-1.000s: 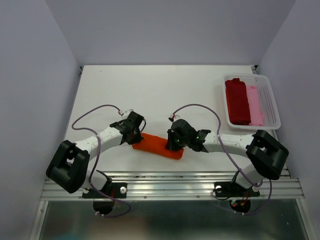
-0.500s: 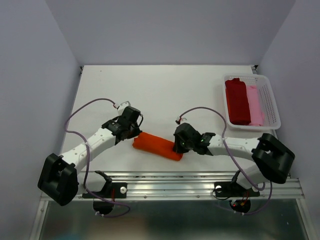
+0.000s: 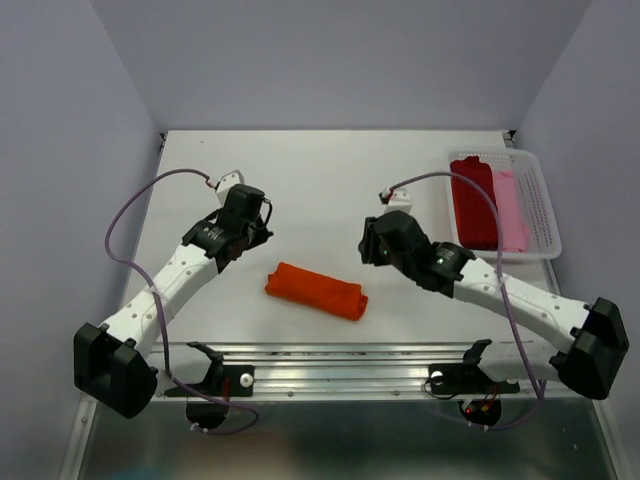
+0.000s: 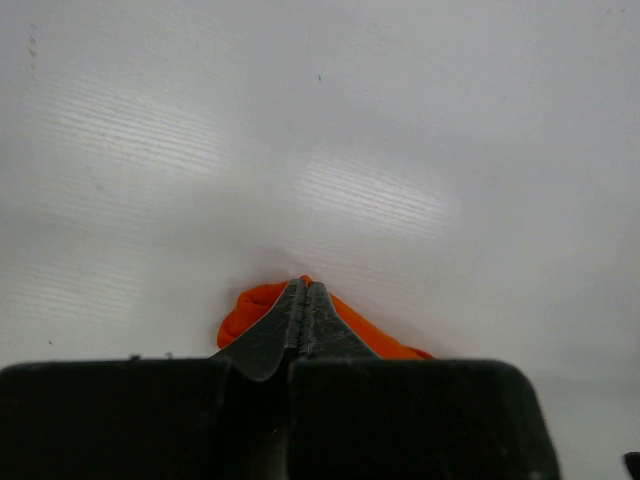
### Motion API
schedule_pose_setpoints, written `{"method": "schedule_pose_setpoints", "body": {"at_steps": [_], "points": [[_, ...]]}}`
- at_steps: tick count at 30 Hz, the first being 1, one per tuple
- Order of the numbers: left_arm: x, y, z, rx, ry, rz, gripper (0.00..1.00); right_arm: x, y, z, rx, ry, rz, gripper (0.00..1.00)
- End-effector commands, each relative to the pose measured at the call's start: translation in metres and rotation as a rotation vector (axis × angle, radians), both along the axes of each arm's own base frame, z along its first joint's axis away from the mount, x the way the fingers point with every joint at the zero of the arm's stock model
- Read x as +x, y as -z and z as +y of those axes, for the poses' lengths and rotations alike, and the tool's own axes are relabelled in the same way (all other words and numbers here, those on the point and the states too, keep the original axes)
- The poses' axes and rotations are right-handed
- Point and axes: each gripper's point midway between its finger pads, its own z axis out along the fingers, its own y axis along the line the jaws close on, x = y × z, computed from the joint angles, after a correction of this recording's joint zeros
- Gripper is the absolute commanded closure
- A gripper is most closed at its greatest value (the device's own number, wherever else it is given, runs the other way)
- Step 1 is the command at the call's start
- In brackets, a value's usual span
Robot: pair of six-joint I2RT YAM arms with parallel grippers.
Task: Roll the t-shirts
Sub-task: Move the bin to the center of the board.
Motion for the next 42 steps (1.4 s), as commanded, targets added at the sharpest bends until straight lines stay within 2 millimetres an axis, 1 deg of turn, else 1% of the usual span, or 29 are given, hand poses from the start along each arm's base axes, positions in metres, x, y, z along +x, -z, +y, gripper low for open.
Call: {"method": "schedule_pose_setpoints", "body": {"at_steps": [1, 2, 3, 4, 5, 6, 7, 8, 9, 10, 11, 12, 13, 14, 15, 16, 18, 22, 25, 26, 28, 29, 31, 32, 35, 37, 40, 41, 42], "points": [[0.010, -0.031, 0.013, 0.022, -0.017, -0.079, 1.00, 0.067, -0.060, -0.096, -0.205, 0.308, -0.190, 0.56], [0.012, -0.032, 0.011, 0.017, -0.014, -0.087, 1.00, 0.077, -0.065, -0.113, -0.205, 0.345, -0.191, 0.56], [0.014, -0.032, 0.011, 0.015, -0.011, -0.090, 1.00, 0.095, -0.070, -0.151, -0.226, 0.433, -0.188, 0.56], [0.014, -0.031, 0.009, 0.007, -0.002, -0.085, 1.00, 0.106, -0.083, -0.162, -0.207, 0.459, -0.198, 0.55], [0.015, -0.030, 0.007, 0.001, 0.004, -0.087, 1.00, 0.118, -0.081, -0.189, -0.247, 0.521, -0.186, 0.52], [0.016, -0.028, 0.006, -0.003, 0.007, -0.085, 1.00, 0.123, -0.083, -0.188, -0.250, 0.528, -0.189, 0.51], [0.017, -0.026, 0.003, -0.006, 0.018, -0.078, 1.00, 0.133, -0.083, -0.211, -0.264, 0.573, -0.174, 0.48], [0.017, -0.023, 0.002, -0.007, 0.024, -0.073, 1.00, 0.143, -0.091, -0.220, -0.246, 0.592, -0.179, 0.44], [0.018, -0.023, 0.000, -0.013, 0.028, -0.079, 1.00, 0.153, -0.081, -0.229, -0.247, 0.606, -0.145, 0.44], [0.018, -0.021, -0.003, -0.021, 0.040, -0.074, 1.00, 0.161, -0.077, -0.237, -0.230, 0.617, -0.131, 0.43], [0.019, -0.021, -0.003, -0.022, 0.046, -0.074, 1.00, 0.170, -0.075, -0.251, -0.200, 0.636, -0.117, 0.41], [0.020, -0.021, -0.005, -0.029, 0.050, -0.076, 1.00, 0.178, -0.079, -0.254, -0.190, 0.643, -0.121, 0.39], [0.020, -0.020, -0.007, -0.032, 0.060, -0.072, 1.00, 0.188, -0.068, -0.255, -0.194, 0.630, -0.097, 0.38], [0.020, -0.021, -0.008, -0.034, 0.064, -0.074, 1.00, 0.193, -0.064, -0.257, -0.196, 0.626, -0.087, 0.35], [0.020, -0.020, -0.008, -0.037, 0.067, -0.072, 1.00, 0.200, -0.067, -0.256, -0.199, 0.613, -0.093, 0.35], [0.019, -0.020, -0.009, -0.040, 0.074, -0.070, 1.00, 0.207, -0.053, -0.255, -0.214, 0.600, -0.062, 0.34], [0.018, -0.019, -0.009, -0.040, 0.077, -0.072, 1.00, 0.214, -0.045, -0.262, -0.223, 0.610, -0.042, 0.34], [0.015, -0.016, -0.007, -0.043, 0.071, -0.073, 1.00, 0.226, -0.027, -0.259, -0.221, 0.577, -0.008, 0.37], [0.014, -0.014, -0.007, -0.043, 0.073, -0.068, 1.00, 0.234, -0.013, -0.254, -0.219, 0.548, 0.009, 0.43], [0.013, -0.014, -0.007, -0.041, 0.074, -0.067, 1.00, 0.238, -0.014, -0.252, -0.210, 0.537, 0.006, 0.48], [0.013, -0.015, -0.007, -0.041, 0.079, -0.069, 1.00, 0.243, -0.003, -0.251, -0.216, 0.526, 0.023, 0.52], [0.013, -0.015, -0.007, -0.039, 0.080, -0.070, 1.00, 0.246, 0.005, -0.250, -0.222, 0.522, 0.036, 0.57], [0.013, -0.016, -0.006, -0.038, 0.079, -0.070, 1.00, 0.250, 0.011, -0.247, -0.222, 0.501, 0.046, 0.63], [0.012, -0.014, -0.006, -0.037, 0.080, -0.067, 1.00, 0.252, 0.012, -0.243, -0.208, 0.477, 0.049, 0.69], [0.011, -0.014, -0.005, -0.042, 0.078, -0.071, 1.00, 0.257, 0.011, -0.231, -0.173, 0.416, 0.037, 0.79], [0.009, -0.012, -0.005, -0.042, 0.076, -0.069, 1.00, 0.258, 0.007, -0.227, -0.170, 0.378, 0.010, 0.81], [0.008, -0.010, -0.005, -0.043, 0.076, -0.066, 1.00, 0.254, 0.004, -0.205, -0.199, 0.297, -0.020, 0.90], [0.008, -0.008, -0.005, -0.043, 0.077, -0.063, 1.00, 0.253, 0.001, -0.190, -0.192, 0.253, -0.039, 0.94], [0.008, -0.008, -0.005, -0.044, 0.075, -0.063, 1.00, 0.250, 0.003, -0.184, -0.203, 0.223, -0.044, 0.96]]}}
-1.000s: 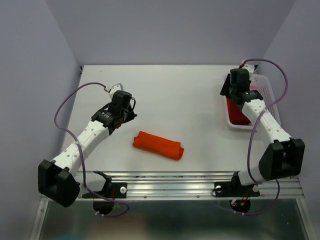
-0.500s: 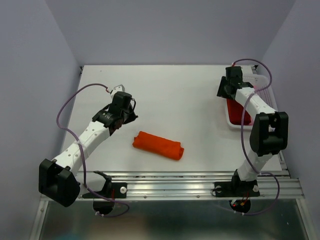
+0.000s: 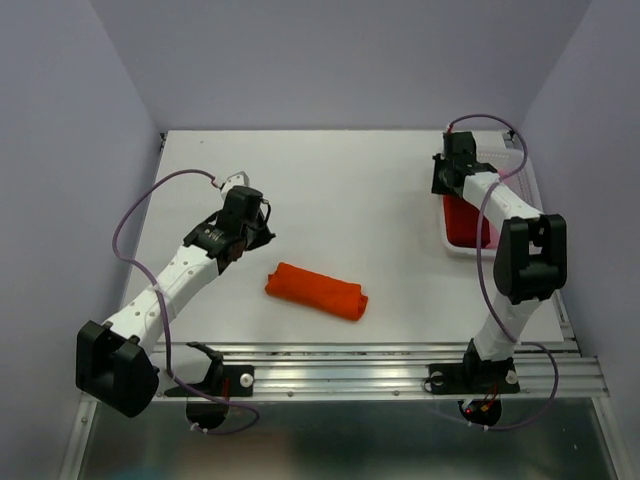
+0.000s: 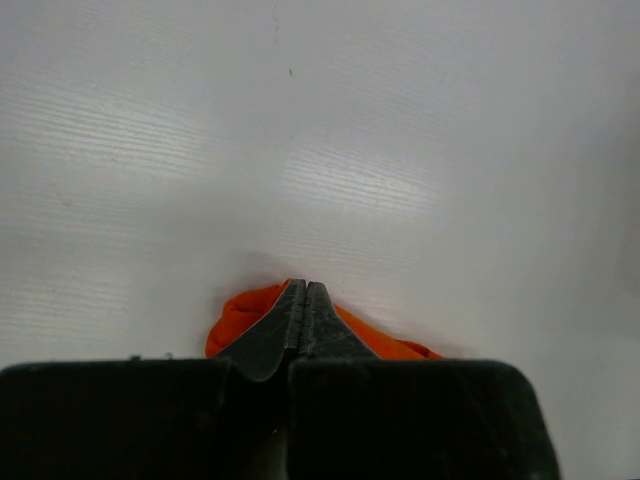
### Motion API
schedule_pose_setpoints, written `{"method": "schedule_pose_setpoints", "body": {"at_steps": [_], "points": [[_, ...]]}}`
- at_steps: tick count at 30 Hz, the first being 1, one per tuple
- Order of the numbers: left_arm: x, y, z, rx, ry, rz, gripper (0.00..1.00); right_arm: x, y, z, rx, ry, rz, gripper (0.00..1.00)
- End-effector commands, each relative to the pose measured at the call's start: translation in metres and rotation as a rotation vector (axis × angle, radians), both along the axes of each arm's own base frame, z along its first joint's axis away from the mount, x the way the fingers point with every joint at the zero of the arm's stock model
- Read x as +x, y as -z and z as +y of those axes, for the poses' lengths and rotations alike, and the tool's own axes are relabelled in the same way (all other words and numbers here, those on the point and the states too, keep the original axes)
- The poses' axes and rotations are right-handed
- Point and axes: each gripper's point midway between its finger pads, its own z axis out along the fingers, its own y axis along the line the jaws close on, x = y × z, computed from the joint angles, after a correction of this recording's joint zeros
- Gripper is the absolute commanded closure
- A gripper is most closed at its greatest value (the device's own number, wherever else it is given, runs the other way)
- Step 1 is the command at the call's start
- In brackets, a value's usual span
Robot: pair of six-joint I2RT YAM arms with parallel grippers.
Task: Roll the t-shirts
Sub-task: Move the bin to the center of the board.
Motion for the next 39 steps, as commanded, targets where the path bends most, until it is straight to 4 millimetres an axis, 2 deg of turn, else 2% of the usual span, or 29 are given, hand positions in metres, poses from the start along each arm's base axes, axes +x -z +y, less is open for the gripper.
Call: {"method": "schedule_pose_setpoints", "body": {"at_steps": [1, 2, 3, 5, 6, 7, 8, 10, 11, 14, 15, 18, 21, 23, 24, 25, 26, 27, 29, 30, 32, 34, 37, 38, 39], "points": [[0.000, -0.006, 0.002, -0.007, 0.004, -0.033, 1.00, 0.008, -0.030, 0.056, 0.030, -0.205, -0.129, 0.97], [0.000, -0.006, 0.002, -0.006, 0.004, -0.032, 1.00, 0.008, -0.035, 0.065, 0.028, -0.232, -0.148, 0.99], [0.001, -0.005, 0.001, -0.005, 0.003, -0.030, 1.00, 0.005, -0.035, 0.082, 0.012, -0.290, -0.155, 0.99], [0.000, -0.005, 0.002, -0.005, 0.002, -0.029, 1.00, -0.001, -0.033, 0.101, -0.005, -0.347, -0.153, 0.99], [0.000, -0.004, 0.003, -0.003, -0.001, -0.028, 1.00, -0.006, -0.034, 0.118, -0.034, -0.412, -0.156, 0.99], [0.000, -0.003, 0.003, -0.003, -0.001, -0.027, 1.00, -0.006, -0.034, 0.117, -0.046, -0.418, -0.158, 0.99], [0.000, -0.002, 0.004, 0.000, -0.006, -0.024, 1.00, -0.016, -0.031, 0.136, -0.039, -0.483, -0.152, 0.99], [-0.001, 0.000, 0.006, 0.006, -0.012, -0.017, 1.00, -0.023, -0.034, 0.149, -0.064, -0.534, -0.170, 0.99], [-0.002, 0.000, 0.008, 0.007, -0.017, -0.014, 1.00, -0.033, -0.028, 0.160, -0.068, -0.574, -0.158, 0.99], [-0.003, -0.002, 0.009, 0.004, -0.020, -0.021, 1.00, -0.050, -0.030, 0.172, -0.069, -0.619, -0.167, 0.99], [-0.002, -0.002, 0.010, 0.004, -0.022, -0.023, 1.00, -0.060, -0.030, 0.184, -0.049, -0.667, -0.165, 0.99], [-0.001, -0.002, 0.010, 0.001, -0.024, -0.022, 1.00, -0.084, -0.028, 0.194, -0.069, -0.718, -0.163, 0.99], [0.001, 0.000, 0.009, 0.002, -0.023, -0.015, 1.00, -0.101, -0.026, 0.193, -0.076, -0.735, -0.128, 0.99], [0.002, 0.004, 0.008, 0.005, -0.024, -0.007, 1.00, -0.110, -0.018, 0.182, -0.095, -0.707, -0.097, 0.99], [0.002, 0.006, 0.009, 0.005, -0.026, -0.002, 1.00, -0.113, -0.023, 0.176, -0.106, -0.689, -0.107, 0.99], [0.003, 0.008, 0.007, -0.001, -0.023, 0.001, 1.00, -0.118, -0.023, 0.176, -0.106, -0.682, -0.099, 0.94], [0.003, 0.009, 0.006, -0.004, -0.021, 0.003, 1.00, -0.120, -0.025, 0.173, -0.107, -0.669, -0.104, 0.81], [0.004, 0.010, 0.005, -0.009, -0.020, 0.004, 1.00, -0.122, -0.029, 0.169, -0.110, -0.656, -0.112, 0.55], [0.005, 0.012, 0.002, -0.016, -0.008, 0.016, 1.00, -0.125, -0.038, 0.168, -0.090, -0.636, -0.129, 0.47], [0.006, 0.011, 0.000, -0.021, -0.004, 0.013, 1.00, -0.127, -0.048, 0.168, -0.076, -0.627, -0.153, 0.35], [0.008, 0.009, -0.001, -0.023, -0.002, 0.009, 1.00, -0.128, -0.062, 0.168, -0.033, -0.589, -0.189, 0.33], [0.010, 0.005, -0.001, -0.024, -0.001, -0.001, 1.00, -0.131, -0.085, 0.163, 0.042, -0.477, -0.247, 0.33], [0.013, 0.001, -0.002, -0.024, 0.003, -0.010, 1.00, -0.125, -0.107, 0.130, 0.032, -0.264, -0.324, 0.28], [0.013, 0.001, -0.003, -0.025, 0.004, -0.010, 1.00, -0.121, -0.115, 0.095, 0.031, -0.106, -0.337, 0.29], [0.014, 0.000, -0.003, -0.025, 0.005, -0.011, 1.00, -0.119, -0.117, 0.077, 0.085, 0.011, -0.334, 0.29]]}}
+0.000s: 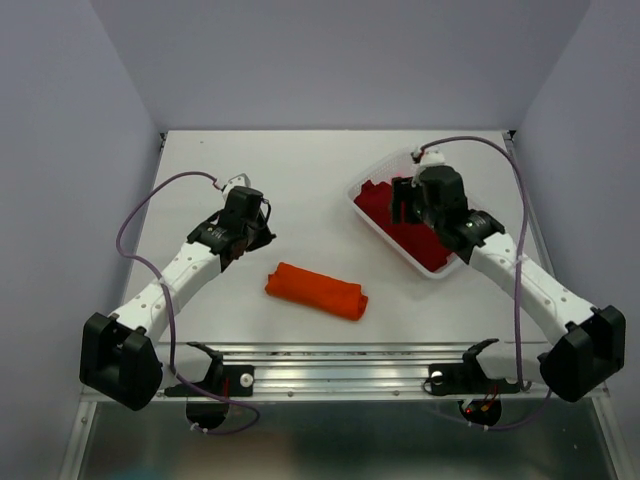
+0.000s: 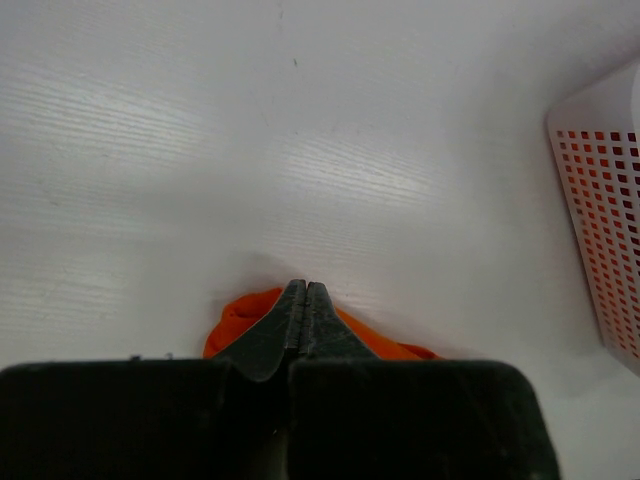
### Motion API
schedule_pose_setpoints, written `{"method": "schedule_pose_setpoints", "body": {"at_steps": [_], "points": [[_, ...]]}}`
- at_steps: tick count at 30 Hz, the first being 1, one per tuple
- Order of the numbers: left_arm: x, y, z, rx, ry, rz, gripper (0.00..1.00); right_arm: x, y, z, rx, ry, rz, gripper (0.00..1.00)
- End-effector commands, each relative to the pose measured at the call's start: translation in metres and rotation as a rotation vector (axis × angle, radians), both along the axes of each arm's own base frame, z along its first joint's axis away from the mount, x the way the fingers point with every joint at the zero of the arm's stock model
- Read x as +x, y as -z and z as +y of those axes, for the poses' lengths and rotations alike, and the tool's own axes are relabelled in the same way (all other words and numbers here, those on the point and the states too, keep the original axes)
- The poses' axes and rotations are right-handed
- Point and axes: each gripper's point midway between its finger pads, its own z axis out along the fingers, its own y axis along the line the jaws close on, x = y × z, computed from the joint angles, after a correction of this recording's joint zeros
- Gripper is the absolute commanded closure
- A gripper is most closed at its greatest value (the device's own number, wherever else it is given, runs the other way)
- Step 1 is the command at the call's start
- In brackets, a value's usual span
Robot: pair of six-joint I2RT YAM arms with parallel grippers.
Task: Roll the t-shirts
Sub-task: Move the bin to the center of the board.
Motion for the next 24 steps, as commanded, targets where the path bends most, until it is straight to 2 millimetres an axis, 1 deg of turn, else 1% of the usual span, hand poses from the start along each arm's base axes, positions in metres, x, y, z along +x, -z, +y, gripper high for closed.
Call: {"method": "schedule_pose_setpoints", "body": {"at_steps": [1, 2, 3, 4, 5, 7, 8, 9, 10, 11, 12, 13, 14, 15, 17, 19, 20, 23, 24], "points": [[0.010, -0.014, -0.003, -0.017, 0.009, -0.044, 1.00, 0.010, -0.020, -0.087, 0.172, 0.467, -0.015, 0.28], [0.010, -0.014, -0.004, -0.020, 0.011, -0.045, 1.00, 0.011, -0.018, -0.111, 0.204, 0.557, -0.011, 0.27], [0.010, -0.015, -0.005, -0.024, 0.015, -0.049, 1.00, 0.012, -0.014, -0.144, 0.278, 0.650, 0.008, 0.26], [0.010, -0.014, -0.005, -0.024, 0.015, -0.049, 1.00, 0.010, -0.011, -0.157, 0.294, 0.674, 0.016, 0.24], [0.009, -0.014, -0.005, -0.025, 0.019, -0.050, 1.00, 0.004, -0.001, -0.164, 0.333, 0.704, 0.049, 0.22], [0.008, -0.013, -0.005, -0.024, 0.022, -0.050, 1.00, -0.002, 0.011, -0.182, 0.353, 0.779, 0.089, 0.18], [0.007, -0.014, -0.005, -0.023, 0.028, -0.053, 1.00, -0.009, 0.021, -0.195, 0.369, 0.854, 0.126, 0.17], [0.007, -0.015, -0.005, -0.024, 0.030, -0.054, 1.00, -0.014, 0.032, -0.203, 0.367, 0.898, 0.155, 0.16], [0.006, -0.016, -0.004, -0.023, 0.032, -0.054, 1.00, -0.019, 0.038, -0.209, 0.383, 0.939, 0.173, 0.16], [0.005, -0.016, -0.003, -0.018, 0.036, -0.055, 1.00, -0.026, 0.047, -0.215, 0.418, 0.981, 0.188, 0.16], [0.005, -0.017, -0.003, -0.018, 0.036, -0.059, 1.00, -0.029, 0.054, -0.213, 0.431, 0.993, 0.206, 0.16], [0.005, -0.019, -0.002, -0.019, 0.036, -0.067, 1.00, -0.031, 0.052, -0.212, 0.462, 1.004, 0.191, 0.16], [0.004, -0.020, -0.002, -0.020, 0.037, -0.072, 1.00, -0.034, 0.054, -0.212, 0.473, 1.017, 0.192, 0.16], [0.005, -0.021, -0.002, -0.023, 0.036, -0.077, 1.00, -0.037, 0.060, -0.210, 0.479, 1.018, 0.202, 0.16], [0.005, -0.022, -0.004, -0.028, 0.044, -0.078, 1.00, -0.038, 0.067, -0.209, 0.482, 1.023, 0.215, 0.17], [0.006, -0.019, -0.007, -0.032, 0.056, -0.072, 1.00, -0.039, 0.076, -0.209, 0.474, 1.028, 0.233, 0.24], [0.006, -0.018, -0.008, -0.035, 0.060, -0.072, 1.00, -0.036, 0.079, -0.210, 0.476, 1.026, 0.223, 0.31], [0.008, -0.014, -0.009, -0.032, 0.065, -0.066, 1.00, -0.034, 0.088, -0.207, 0.484, 0.990, 0.203, 0.41], [0.009, -0.013, -0.010, -0.030, 0.067, -0.065, 1.00, -0.034, 0.090, -0.206, 0.484, 0.980, 0.200, 0.48]]}}
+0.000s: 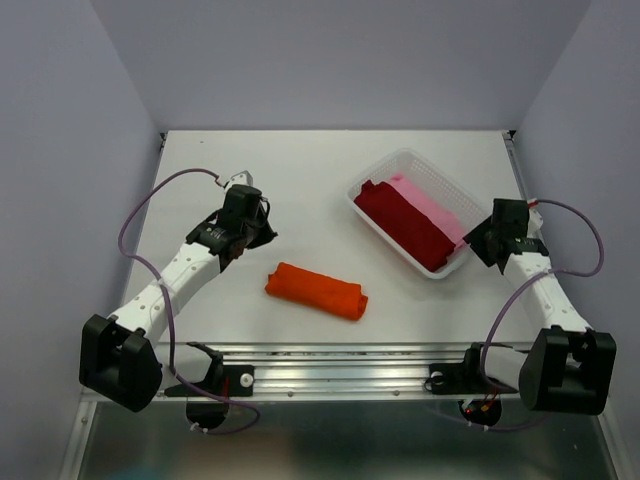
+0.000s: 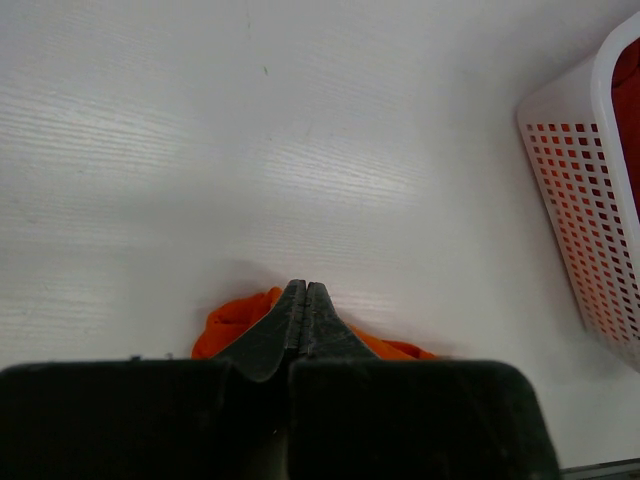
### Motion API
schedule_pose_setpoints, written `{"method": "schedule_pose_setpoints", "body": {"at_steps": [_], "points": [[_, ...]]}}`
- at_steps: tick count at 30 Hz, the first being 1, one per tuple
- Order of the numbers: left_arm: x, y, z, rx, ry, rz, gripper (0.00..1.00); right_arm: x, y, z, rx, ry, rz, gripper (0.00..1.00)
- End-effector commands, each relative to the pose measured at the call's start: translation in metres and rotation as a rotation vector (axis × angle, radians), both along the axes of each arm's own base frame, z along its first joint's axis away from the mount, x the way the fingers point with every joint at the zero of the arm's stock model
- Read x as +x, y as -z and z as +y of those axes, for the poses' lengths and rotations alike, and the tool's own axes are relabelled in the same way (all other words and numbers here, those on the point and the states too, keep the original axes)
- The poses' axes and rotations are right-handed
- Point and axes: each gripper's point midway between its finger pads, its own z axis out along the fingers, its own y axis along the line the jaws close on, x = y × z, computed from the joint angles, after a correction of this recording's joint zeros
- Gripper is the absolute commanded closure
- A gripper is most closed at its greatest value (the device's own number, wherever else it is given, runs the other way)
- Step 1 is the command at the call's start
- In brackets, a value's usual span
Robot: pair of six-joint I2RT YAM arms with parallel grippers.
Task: Roll the t-shirts
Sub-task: Move the bin to the center of the board.
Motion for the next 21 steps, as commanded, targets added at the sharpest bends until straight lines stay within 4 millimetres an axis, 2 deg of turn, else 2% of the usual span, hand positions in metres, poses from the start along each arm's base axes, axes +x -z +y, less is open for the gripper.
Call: {"method": "schedule_pose_setpoints", "body": {"at_steps": [1, 3, 6, 7, 8, 9, 10, 11, 12, 14, 18, 21], "points": [[0.006, -0.005, -0.003, -0.003, 0.026, -0.037, 1.00, 0.012, -0.005, 0.001, 0.000, -0.015, -0.091, 0.52], [0.006, -0.004, -0.003, -0.004, 0.030, -0.038, 1.00, 0.018, -0.004, 0.002, -0.022, -0.058, -0.100, 0.55], [0.007, -0.002, -0.004, -0.001, 0.034, -0.034, 1.00, 0.033, 0.000, 0.007, -0.027, -0.140, -0.088, 0.48], [0.007, -0.002, -0.005, -0.002, 0.035, -0.033, 1.00, 0.036, 0.002, 0.008, -0.029, -0.158, -0.078, 0.49], [0.007, -0.002, -0.005, -0.001, 0.035, -0.032, 1.00, 0.039, 0.004, 0.011, -0.025, -0.181, -0.075, 0.51], [0.007, -0.002, -0.005, -0.002, 0.037, -0.031, 1.00, 0.045, 0.004, 0.012, -0.023, -0.195, -0.092, 0.60], [0.006, -0.001, -0.004, -0.001, 0.034, -0.030, 1.00, 0.049, 0.007, 0.018, -0.005, -0.227, -0.090, 0.66], [0.006, -0.002, -0.004, -0.003, 0.033, -0.033, 1.00, 0.054, 0.006, 0.020, -0.018, -0.271, -0.105, 0.67], [0.005, -0.001, -0.004, -0.002, 0.034, -0.030, 1.00, 0.057, 0.003, 0.024, -0.006, -0.295, -0.113, 0.74], [0.004, 0.001, -0.003, -0.002, 0.033, -0.025, 1.00, 0.061, 0.007, 0.030, -0.008, -0.357, -0.099, 0.76], [0.003, 0.003, -0.004, -0.006, 0.033, -0.018, 1.00, 0.066, 0.008, 0.035, -0.016, -0.438, -0.074, 0.89], [0.003, 0.005, -0.005, -0.013, 0.034, -0.013, 1.00, 0.069, 0.008, 0.039, -0.015, -0.486, -0.069, 0.90]]}}
